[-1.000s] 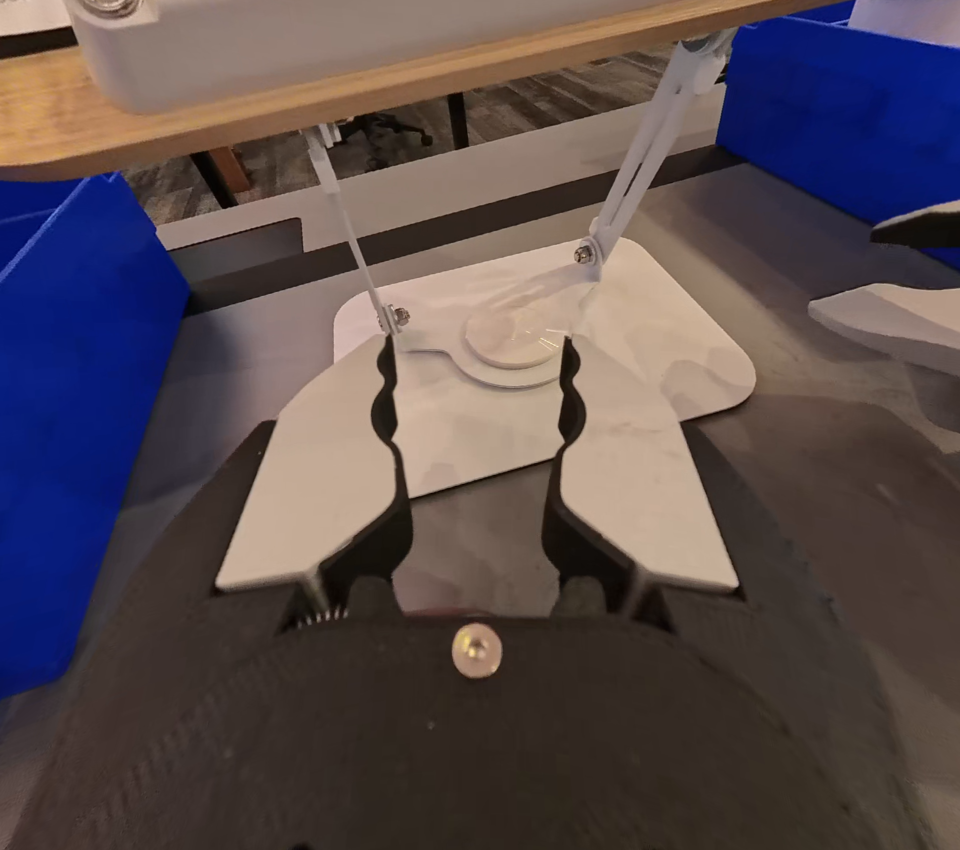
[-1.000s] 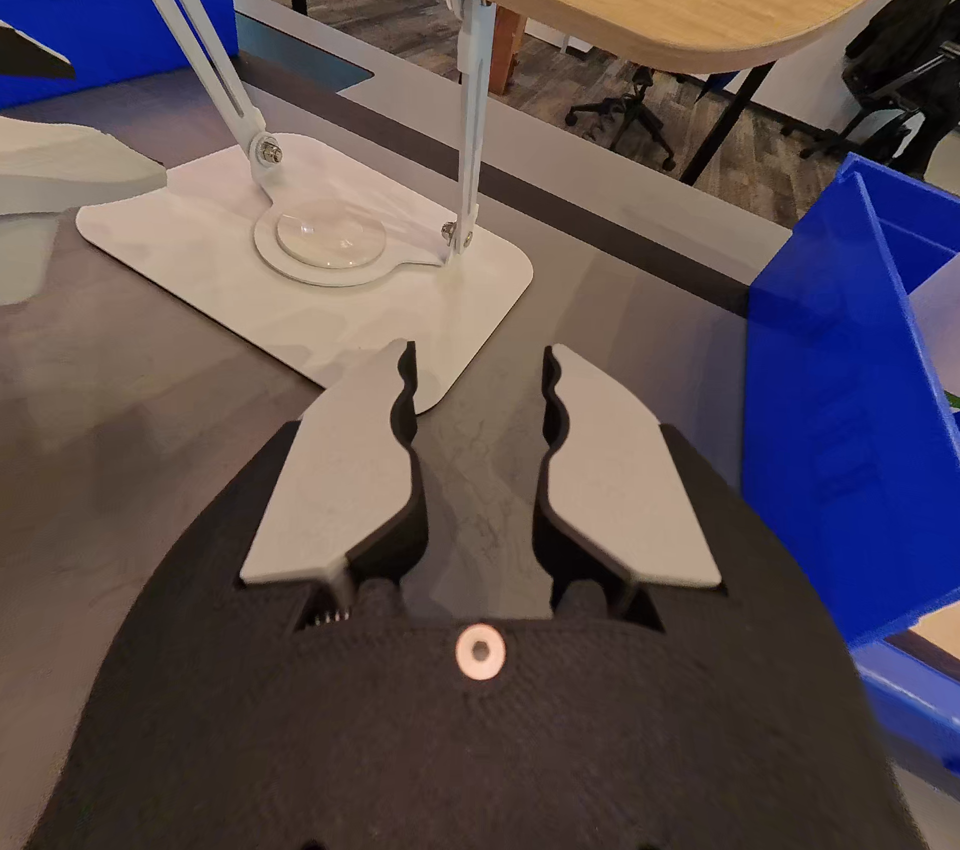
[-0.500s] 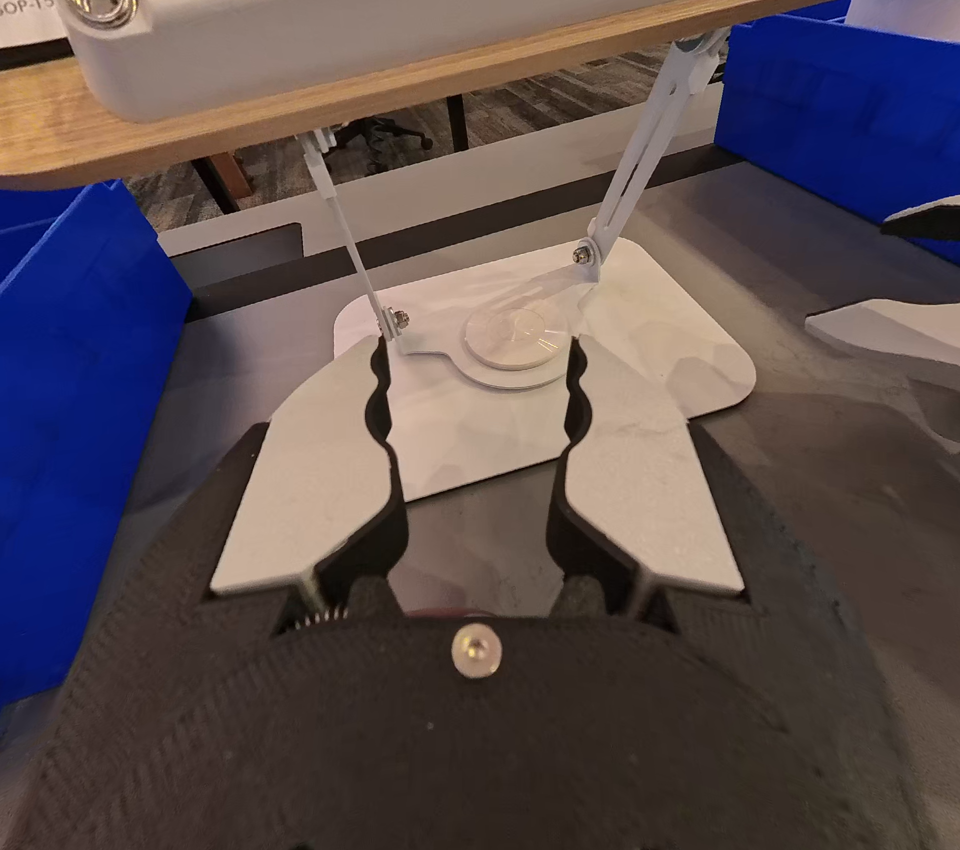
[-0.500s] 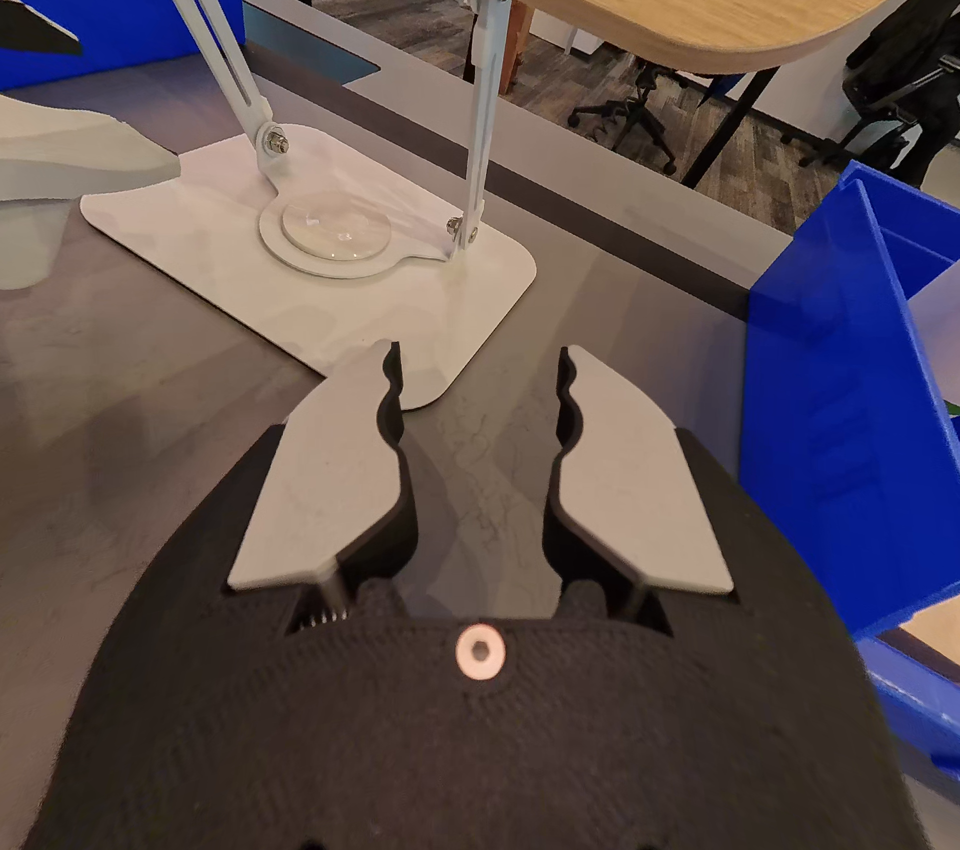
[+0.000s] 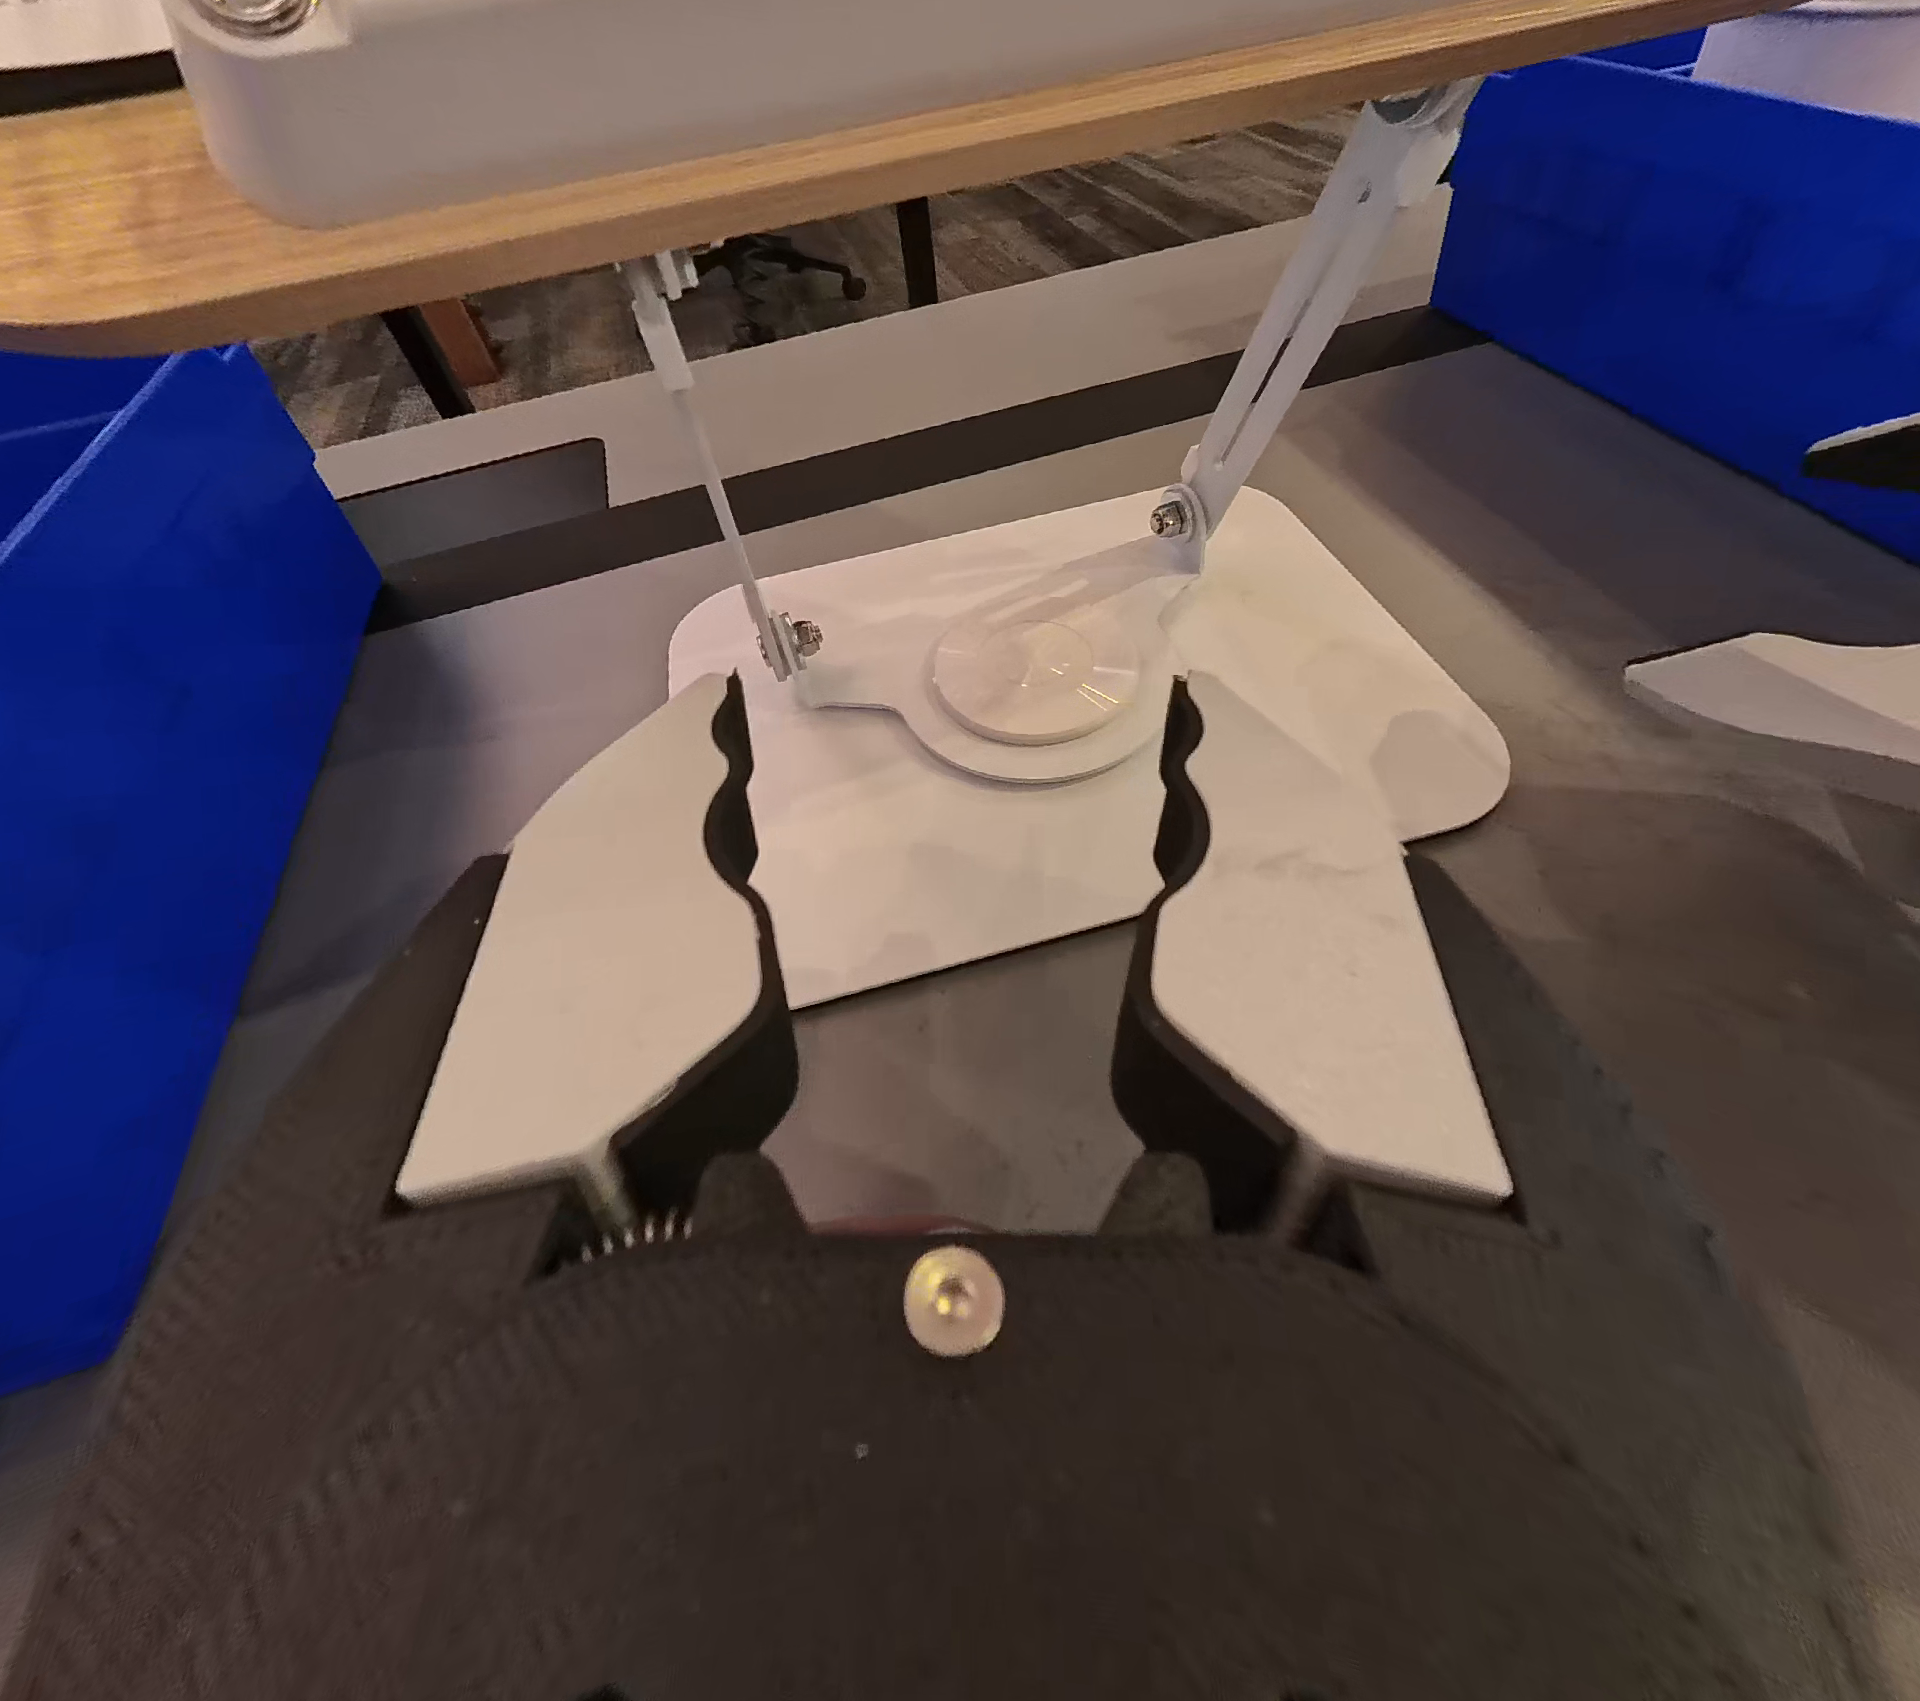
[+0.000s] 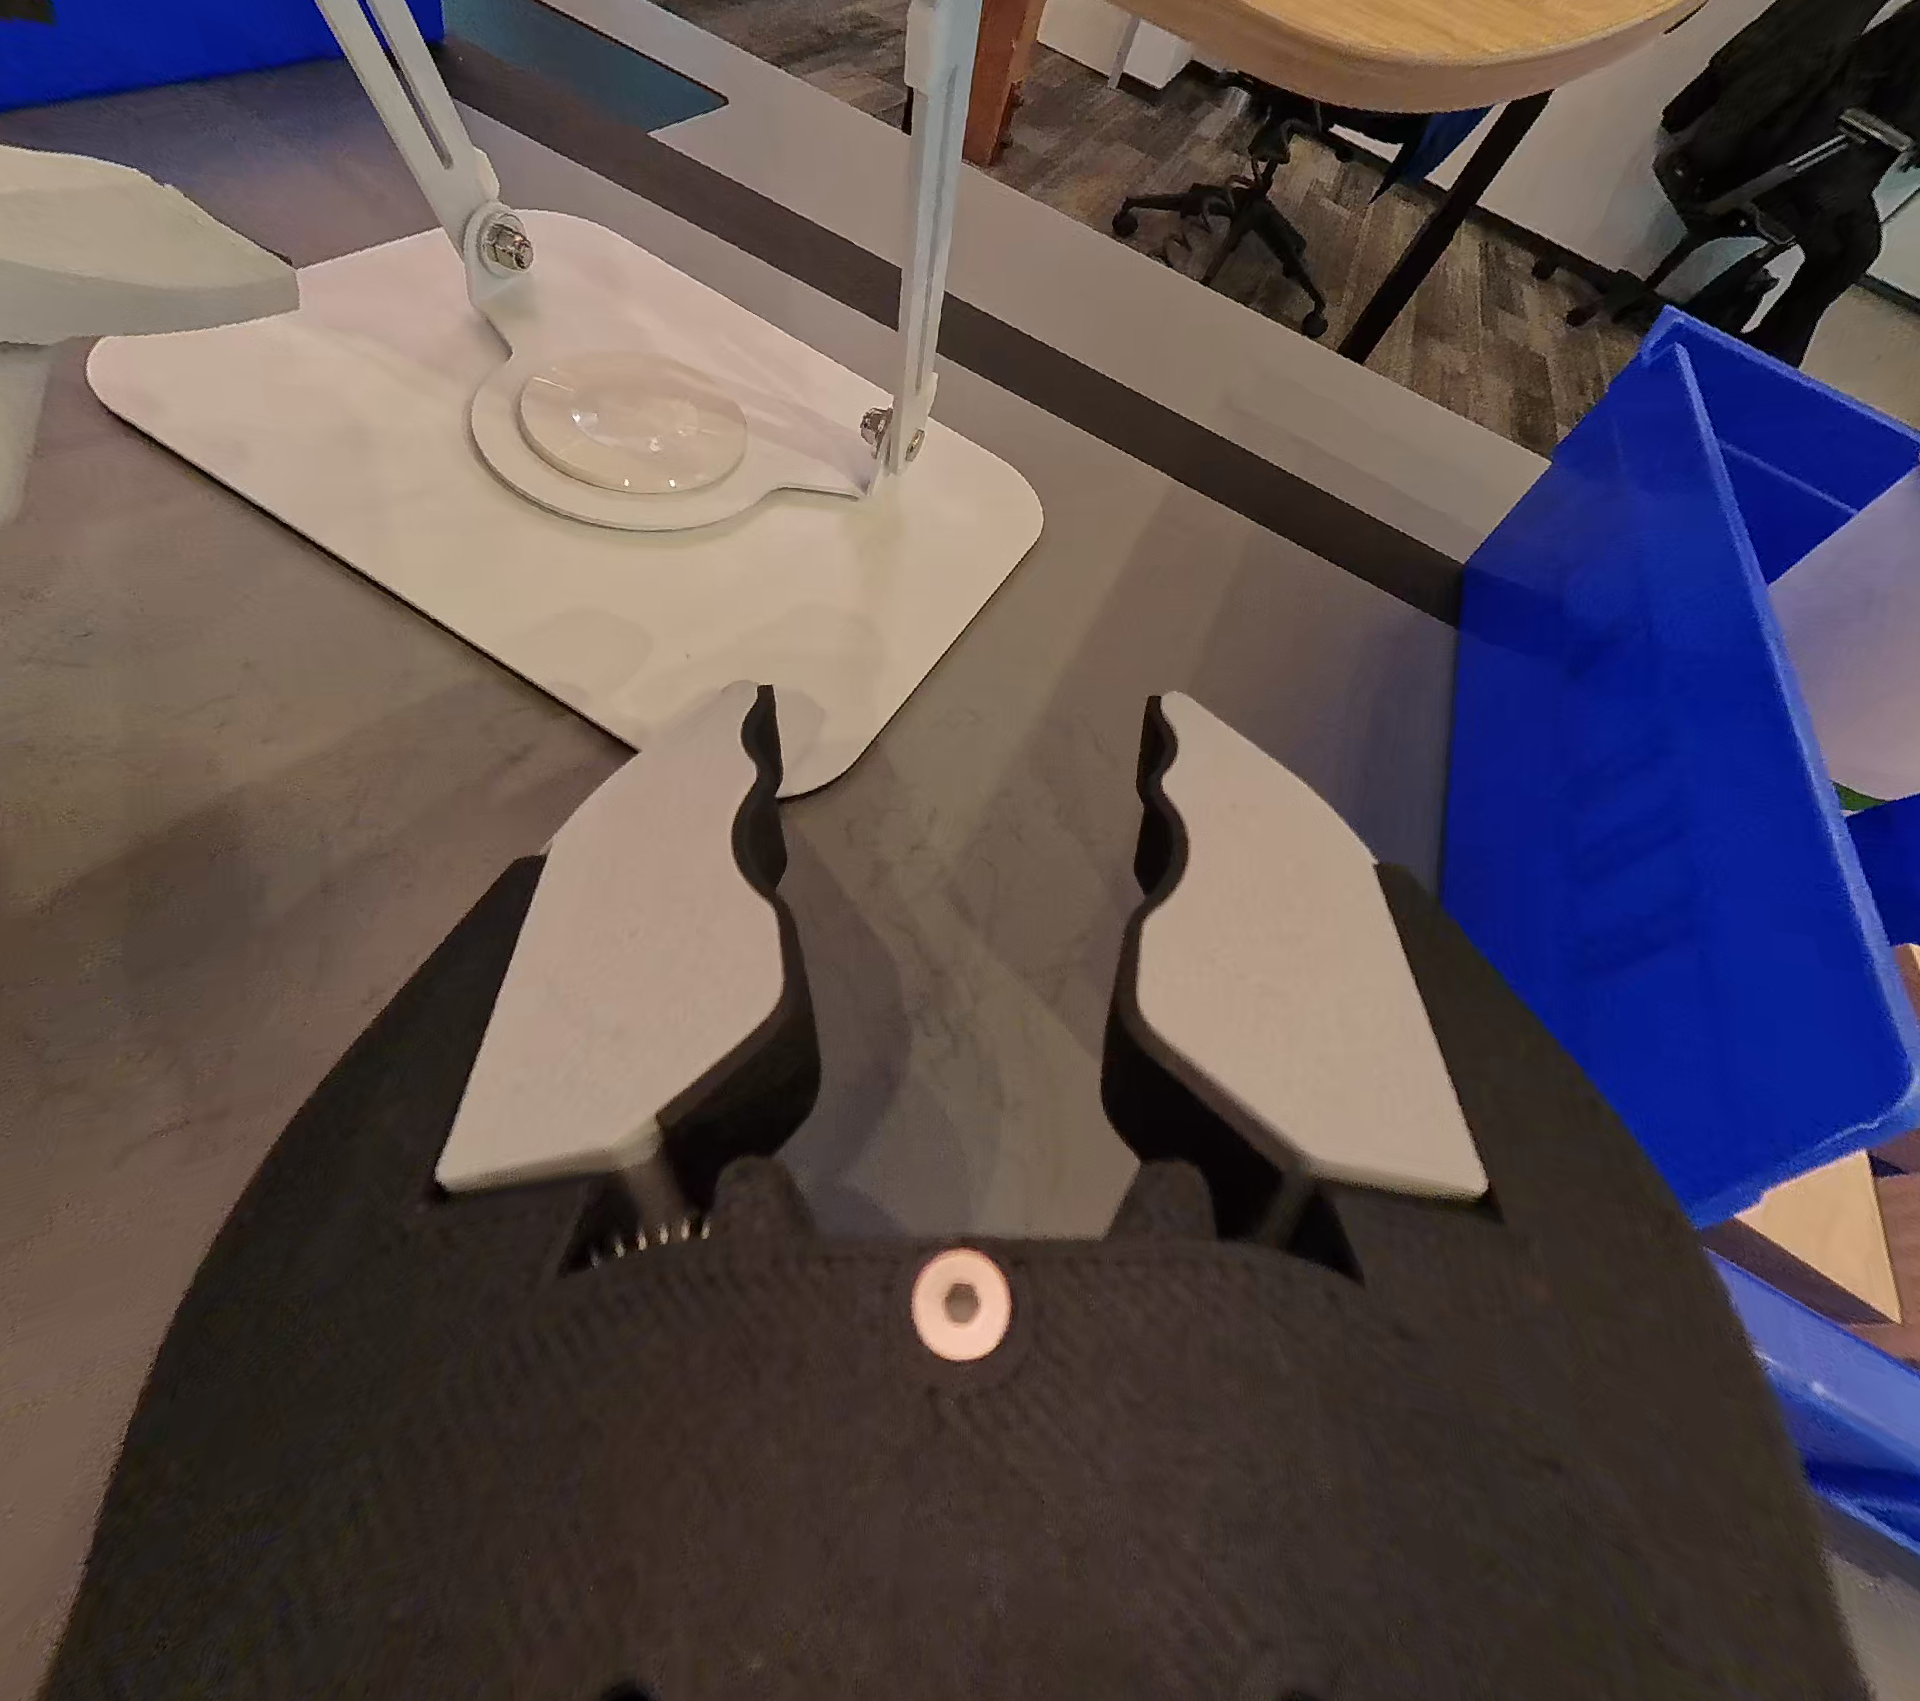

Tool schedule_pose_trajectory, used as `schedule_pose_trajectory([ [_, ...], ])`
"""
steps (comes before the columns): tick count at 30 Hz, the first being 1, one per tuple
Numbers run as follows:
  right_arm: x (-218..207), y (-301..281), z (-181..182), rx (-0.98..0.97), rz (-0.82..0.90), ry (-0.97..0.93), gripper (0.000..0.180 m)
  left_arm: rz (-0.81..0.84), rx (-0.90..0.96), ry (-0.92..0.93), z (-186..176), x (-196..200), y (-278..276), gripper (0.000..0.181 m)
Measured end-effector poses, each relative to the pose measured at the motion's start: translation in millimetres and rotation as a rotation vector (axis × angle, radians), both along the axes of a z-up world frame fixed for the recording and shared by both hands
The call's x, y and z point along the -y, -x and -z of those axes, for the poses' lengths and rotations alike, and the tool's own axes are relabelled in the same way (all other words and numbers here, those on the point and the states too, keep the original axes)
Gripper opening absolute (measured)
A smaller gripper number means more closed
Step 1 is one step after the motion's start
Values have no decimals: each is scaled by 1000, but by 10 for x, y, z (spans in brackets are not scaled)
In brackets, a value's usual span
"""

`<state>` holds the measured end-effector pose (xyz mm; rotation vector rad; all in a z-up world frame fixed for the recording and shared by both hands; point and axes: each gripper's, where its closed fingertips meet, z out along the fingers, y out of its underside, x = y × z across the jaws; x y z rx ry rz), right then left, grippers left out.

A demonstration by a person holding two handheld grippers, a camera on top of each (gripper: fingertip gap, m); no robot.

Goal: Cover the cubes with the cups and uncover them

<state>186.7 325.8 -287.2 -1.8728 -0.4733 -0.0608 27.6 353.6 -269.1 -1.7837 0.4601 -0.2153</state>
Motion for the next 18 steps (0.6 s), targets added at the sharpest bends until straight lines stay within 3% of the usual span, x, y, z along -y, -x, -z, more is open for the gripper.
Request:
schedule_pose_trajectory([
  [18, 228, 155, -122, -8, -125, -65, 73, 25, 47, -68, -175, 89, 37, 78],
])
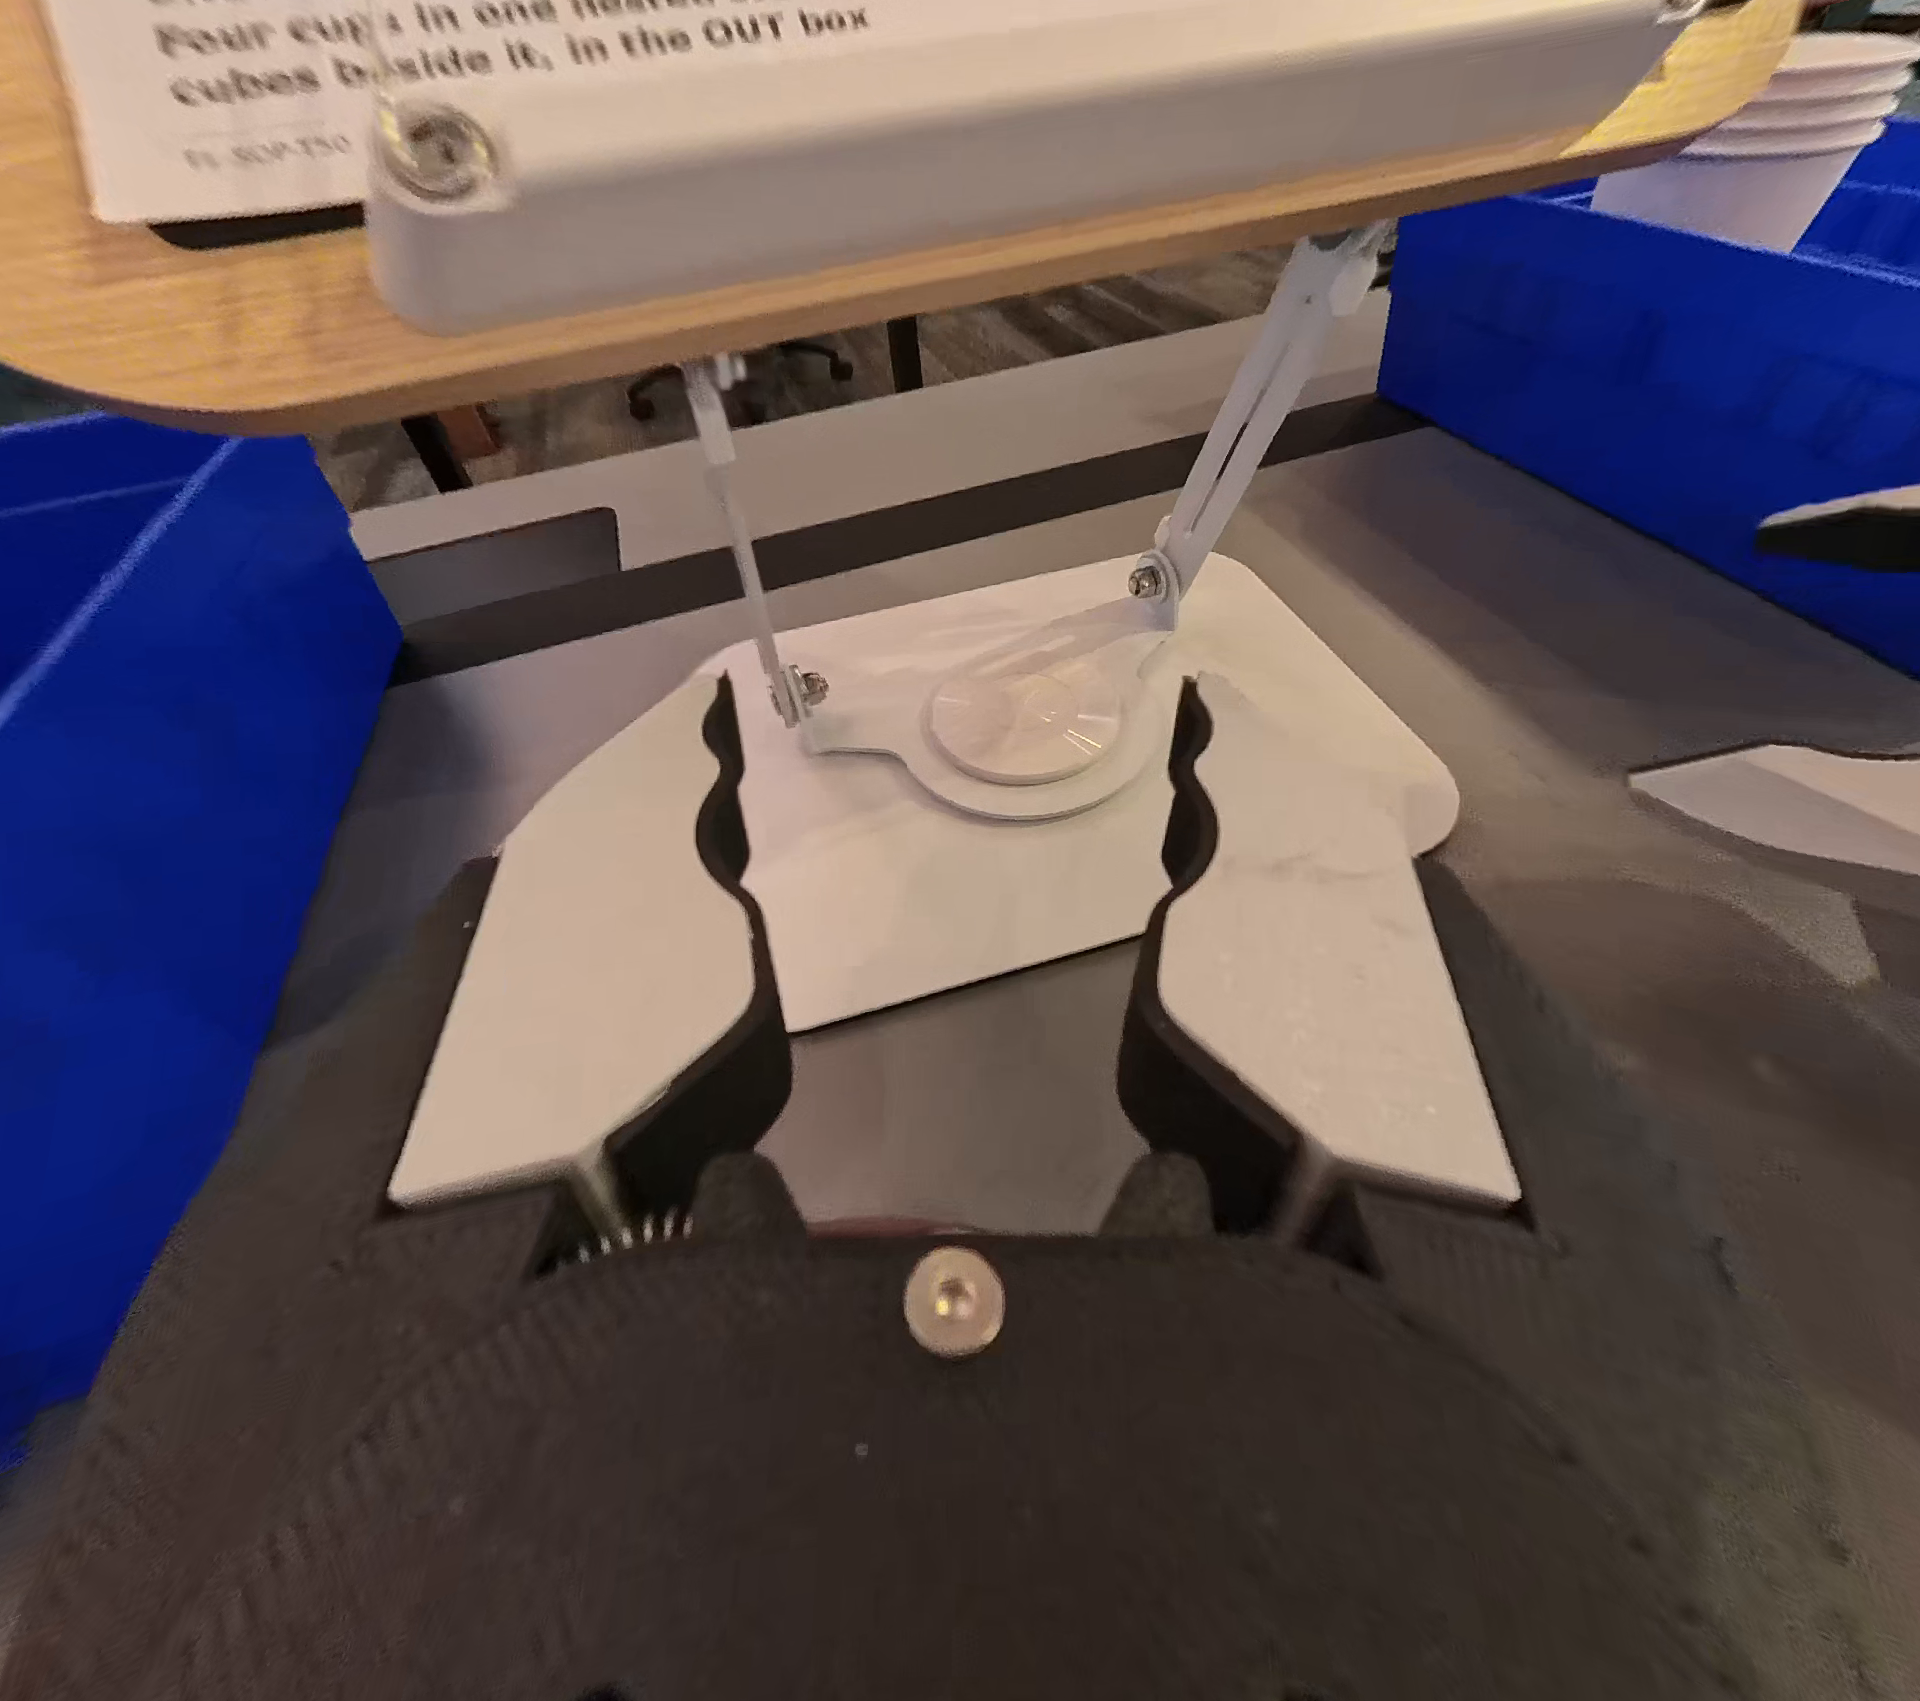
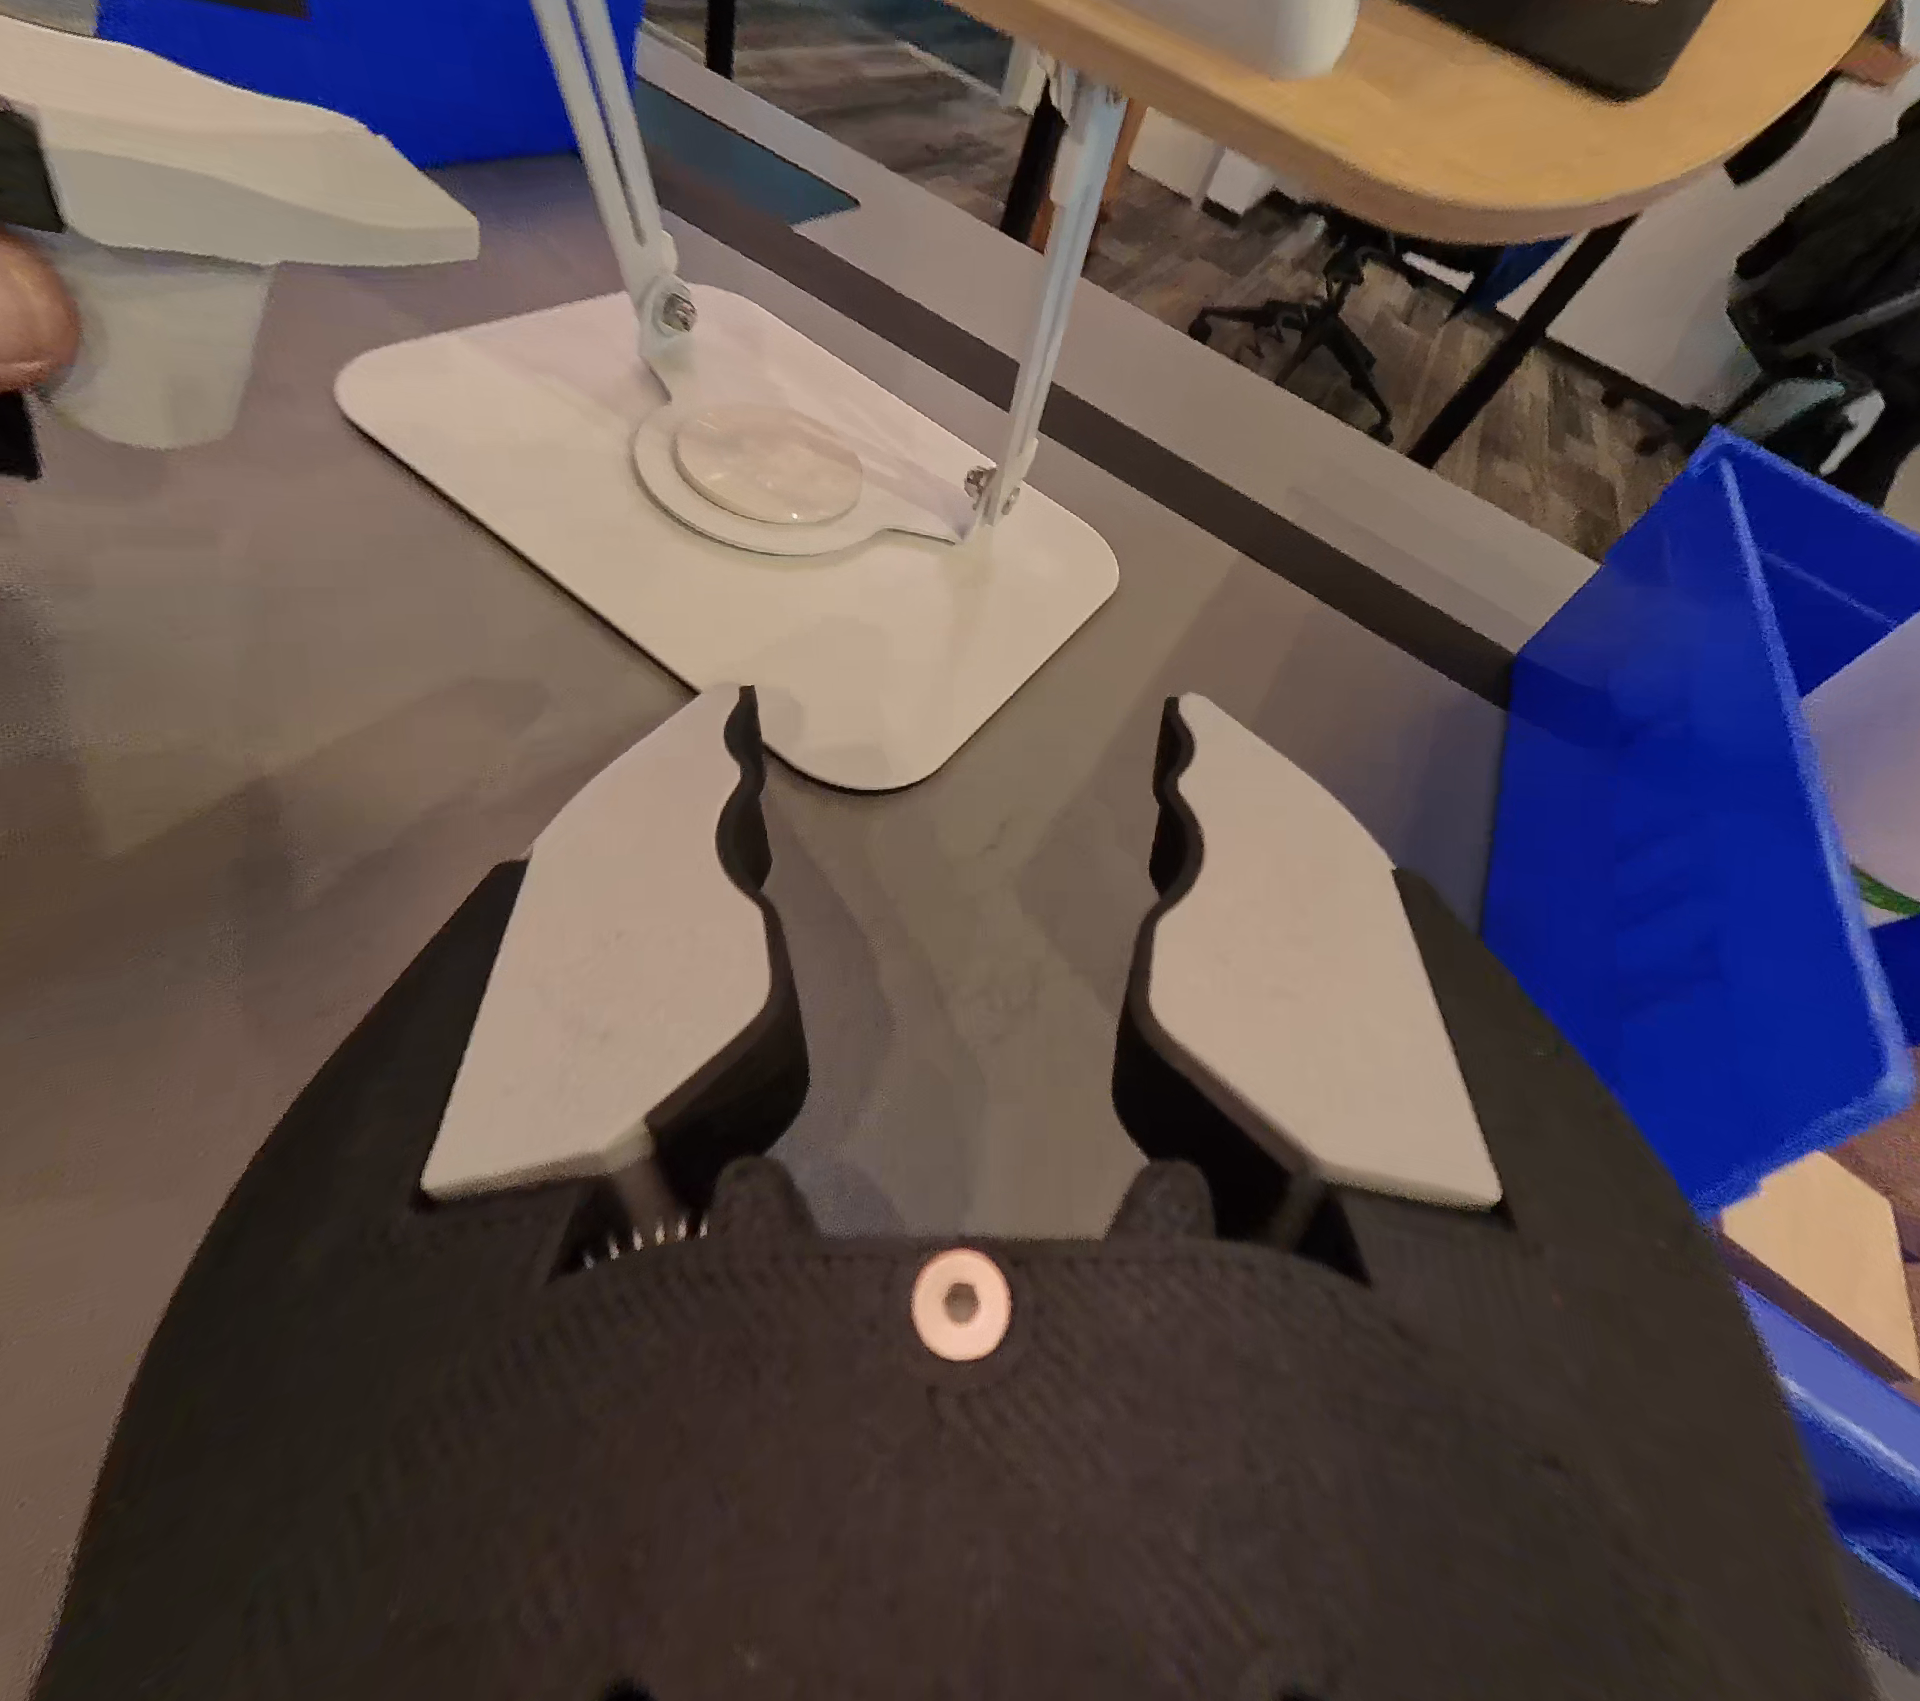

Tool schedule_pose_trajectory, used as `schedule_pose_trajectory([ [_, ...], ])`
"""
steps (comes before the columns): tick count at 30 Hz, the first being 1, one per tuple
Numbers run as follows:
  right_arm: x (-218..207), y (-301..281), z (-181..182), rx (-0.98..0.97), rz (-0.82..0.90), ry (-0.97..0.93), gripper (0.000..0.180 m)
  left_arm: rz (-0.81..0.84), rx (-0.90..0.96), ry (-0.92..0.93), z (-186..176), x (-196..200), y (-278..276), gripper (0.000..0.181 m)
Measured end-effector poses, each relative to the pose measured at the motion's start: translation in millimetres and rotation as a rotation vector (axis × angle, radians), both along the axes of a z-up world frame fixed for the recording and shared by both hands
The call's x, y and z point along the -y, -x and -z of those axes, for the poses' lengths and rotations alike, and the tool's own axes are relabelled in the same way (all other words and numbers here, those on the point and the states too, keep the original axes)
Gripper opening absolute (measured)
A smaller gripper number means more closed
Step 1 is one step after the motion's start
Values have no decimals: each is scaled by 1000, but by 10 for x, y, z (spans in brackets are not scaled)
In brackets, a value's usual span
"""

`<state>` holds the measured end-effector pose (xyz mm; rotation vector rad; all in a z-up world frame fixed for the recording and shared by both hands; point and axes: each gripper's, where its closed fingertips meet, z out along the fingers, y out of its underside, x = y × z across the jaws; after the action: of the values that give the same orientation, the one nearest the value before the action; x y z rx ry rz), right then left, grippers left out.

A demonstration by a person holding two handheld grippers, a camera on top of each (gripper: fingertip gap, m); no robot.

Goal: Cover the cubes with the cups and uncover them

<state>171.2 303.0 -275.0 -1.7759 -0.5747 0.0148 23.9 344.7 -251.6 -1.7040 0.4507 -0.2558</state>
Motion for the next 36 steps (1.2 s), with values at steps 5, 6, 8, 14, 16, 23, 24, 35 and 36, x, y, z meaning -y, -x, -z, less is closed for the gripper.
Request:
schedule_pose_trajectory([
  [5, 335, -55, -213, 7, -51, -103, 71, -82, 14, -115, -279, 73, 367, 80],
  [6, 403, -104, -266, 12, -49, -128, 71, -104, 24, -144, -356, 89, 476, 80],
  [8, 535, -253, -398, 7, -30, -181, 70, -160, 43, -204, -526, 126, 733, 80],
  [14, 782, -1219, -679, -29, 167, -267, 71, -421, 51, -321, -911, 218, 1826, 85],
  [16, 817, -1672, -681, -70, 262, -256, 74, -502, 29, -325, -938, 228, 2213, 89],
  [23, 769, -2943, -649, -196, 512, -200, 92, -644, 38, -212, -742, 112, 3267, 102],
  [24, 730, -3053, -631, -210, 526, -192, 92, -654, 46, -197, -702, 83, 3366, 103],
  [35, 232, -3509, -294, -314, 534, -81, 80, -623, 113, -130, -325, -282, 3642, 104],
  [36, 204, -3522, -266, -317, 530, -70, 79, -623, 108, -135, -310, -288, 3645, 104],
])
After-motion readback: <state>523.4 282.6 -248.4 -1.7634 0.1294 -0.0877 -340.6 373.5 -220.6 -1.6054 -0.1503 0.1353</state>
